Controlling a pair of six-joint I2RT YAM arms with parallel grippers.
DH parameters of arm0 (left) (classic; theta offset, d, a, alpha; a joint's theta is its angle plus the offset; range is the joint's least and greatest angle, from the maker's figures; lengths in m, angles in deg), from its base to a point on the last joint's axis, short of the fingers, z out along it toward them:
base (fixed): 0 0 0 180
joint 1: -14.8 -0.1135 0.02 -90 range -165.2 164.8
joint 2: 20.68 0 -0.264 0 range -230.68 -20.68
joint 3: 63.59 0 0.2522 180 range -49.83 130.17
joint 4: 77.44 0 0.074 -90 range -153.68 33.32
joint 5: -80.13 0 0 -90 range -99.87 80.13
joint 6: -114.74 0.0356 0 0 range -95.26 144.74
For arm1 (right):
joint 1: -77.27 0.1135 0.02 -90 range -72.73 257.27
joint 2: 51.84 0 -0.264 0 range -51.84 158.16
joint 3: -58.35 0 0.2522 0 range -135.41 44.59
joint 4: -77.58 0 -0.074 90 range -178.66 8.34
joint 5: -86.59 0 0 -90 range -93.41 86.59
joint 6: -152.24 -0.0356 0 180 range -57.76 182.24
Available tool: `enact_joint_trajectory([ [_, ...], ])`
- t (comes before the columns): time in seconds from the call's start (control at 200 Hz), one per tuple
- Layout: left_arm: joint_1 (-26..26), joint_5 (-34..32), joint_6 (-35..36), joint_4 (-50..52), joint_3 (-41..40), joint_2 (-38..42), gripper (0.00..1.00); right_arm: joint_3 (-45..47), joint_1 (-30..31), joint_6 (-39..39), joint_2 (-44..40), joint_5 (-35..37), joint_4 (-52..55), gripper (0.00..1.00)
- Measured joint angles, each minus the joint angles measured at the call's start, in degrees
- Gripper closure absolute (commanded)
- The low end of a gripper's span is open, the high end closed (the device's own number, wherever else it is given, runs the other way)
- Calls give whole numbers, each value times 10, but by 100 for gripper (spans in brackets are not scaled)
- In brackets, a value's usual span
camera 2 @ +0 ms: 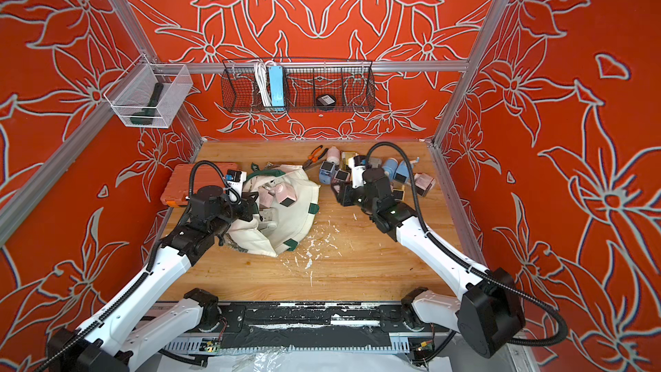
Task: Take out the pencil sharpeners from the tote bags
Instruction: Place the pencil sharpener at the center of the board, then adjust the canvas bag at the center of the board.
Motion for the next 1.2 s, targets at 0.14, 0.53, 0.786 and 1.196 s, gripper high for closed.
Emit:
enact_joint_trajectory([
  [0.14, 0, 7, -9, 2, 0, 2, 100, 0, 101, 5, 59, -15, -26, 58],
  [0.53, 0, 2, 0, 61, 16, 30, 100, -63, 272, -2, 268, -15, -85, 62],
  [0.786, 0, -2, 44, 105, 16, 56, 100, -149, 351, 36, 344, -45, -109, 54],
  [1.196, 2, 43, 137, 102, -44, 152, 100, -80, 278, 73, 279, 35, -142, 30],
])
